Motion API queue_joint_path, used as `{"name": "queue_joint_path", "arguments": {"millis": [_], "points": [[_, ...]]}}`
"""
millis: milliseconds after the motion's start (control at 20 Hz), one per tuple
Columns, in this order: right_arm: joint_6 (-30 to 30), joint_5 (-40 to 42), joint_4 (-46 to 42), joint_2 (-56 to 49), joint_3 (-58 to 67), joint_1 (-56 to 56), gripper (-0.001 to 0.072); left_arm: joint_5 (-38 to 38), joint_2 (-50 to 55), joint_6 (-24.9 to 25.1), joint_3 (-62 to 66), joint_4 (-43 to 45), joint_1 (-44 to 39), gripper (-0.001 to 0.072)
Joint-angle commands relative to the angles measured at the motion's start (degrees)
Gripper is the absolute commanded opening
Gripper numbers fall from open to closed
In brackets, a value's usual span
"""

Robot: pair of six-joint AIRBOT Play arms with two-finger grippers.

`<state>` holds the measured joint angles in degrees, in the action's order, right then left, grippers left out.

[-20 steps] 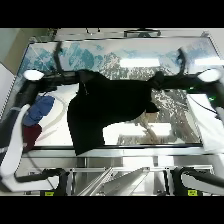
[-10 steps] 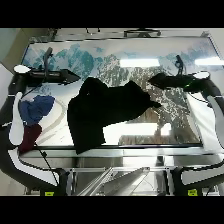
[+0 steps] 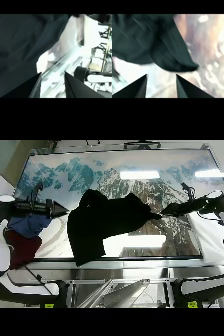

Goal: Fold the shirts.

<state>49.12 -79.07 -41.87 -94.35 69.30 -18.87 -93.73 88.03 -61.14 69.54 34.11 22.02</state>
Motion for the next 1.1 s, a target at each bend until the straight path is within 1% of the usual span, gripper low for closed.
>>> {"name": "queue_joint_path", "arguments": {"millis": [0,50,200,250,300,350,450,600,800,900,950,1000,1050], "points": [[-5.27,1.27,-4.02,-0.09,-1.90,-0.09,0.0476,3.82,-5.75,0.50,-11.52,3.91,4.98,0.0300],[-6.58,1.92,-4.07,-0.09,-1.90,0.26,0.0531,5.92,-7.37,0.55,-13.88,3.85,6.86,0.0300],[-10.97,6.60,-4.46,-0.15,-1.90,1.38,0.0534,9.27,-10.36,1.29,-19.17,3.80,11.30,0.0300],[-11.28,8.07,-4.50,-0.37,-1.90,1.79,0.0535,10.38,-11.02,1.31,-20.68,3.82,12.50,0.0300],[-11.50,8.92,-4.48,-0.79,-1.90,2.23,0.0561,11.28,-11.45,1.29,-21.90,3.85,13.40,0.0300],[-11.63,9.33,-4.50,-1.49,-1.90,2.84,0.0672,11.87,-11.82,1.31,-23.15,3.82,14.32,0.0300],[-13.40,9.20,-5.25,-2.99,-1.90,4.13,0.0671,11.85,-11.96,1.33,-24.98,3.85,15.37,0.0300],[-13.42,9.84,-6.14,-4.28,-1.90,5.75,0.0671,11.78,-11.96,1.75,-25.57,3.80,15.74,0.0299],[-13.38,15.67,-5.95,-4.37,-1.90,5.95,0.0662,12.79,-11.96,1.75,-25.59,3.78,15.74,0.0299],[-13.31,17.25,-5.84,-4.37,-1.90,6.27,0.0658,13.97,-11.96,1.77,-25.59,3.80,15.72,0.0299],[-13.03,17.05,-4.85,-4.37,-1.90,6.34,0.0615,14.97,-11.91,1.77,-25.59,3.85,15.72,0.0299],[-12.87,16.20,-4.02,-4.37,-1.90,6.38,0.0418,16.41,-11.82,2.03,-25.59,4.00,15.72,0.0300],[-12.74,14.84,-3.04,-4.37,-1.90,6.40,0.0200,17.51,-11.56,2.86,-25.59,3.96,15.72,0.0300]]}}
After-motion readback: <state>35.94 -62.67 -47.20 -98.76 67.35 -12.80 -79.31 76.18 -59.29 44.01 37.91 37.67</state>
